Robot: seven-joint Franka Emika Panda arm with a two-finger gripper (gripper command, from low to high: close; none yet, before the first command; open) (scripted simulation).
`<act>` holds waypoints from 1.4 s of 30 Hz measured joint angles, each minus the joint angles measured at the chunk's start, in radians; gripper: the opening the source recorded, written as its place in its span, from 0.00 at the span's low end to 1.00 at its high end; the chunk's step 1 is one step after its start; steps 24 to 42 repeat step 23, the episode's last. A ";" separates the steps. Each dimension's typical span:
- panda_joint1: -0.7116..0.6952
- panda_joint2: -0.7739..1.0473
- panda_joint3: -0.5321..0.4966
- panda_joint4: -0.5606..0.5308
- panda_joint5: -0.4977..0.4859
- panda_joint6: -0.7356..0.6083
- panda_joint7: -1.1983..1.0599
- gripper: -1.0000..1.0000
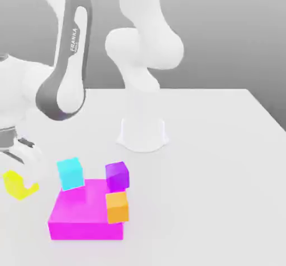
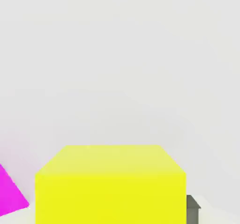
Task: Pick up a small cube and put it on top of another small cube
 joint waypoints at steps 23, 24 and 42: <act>0.235 -0.115 0.212 -0.104 -0.021 -0.013 0.755 1.00; 0.235 -0.115 0.212 -0.104 -0.021 -0.013 0.755 1.00; 0.235 -0.115 0.212 -0.104 -0.021 -0.013 0.755 1.00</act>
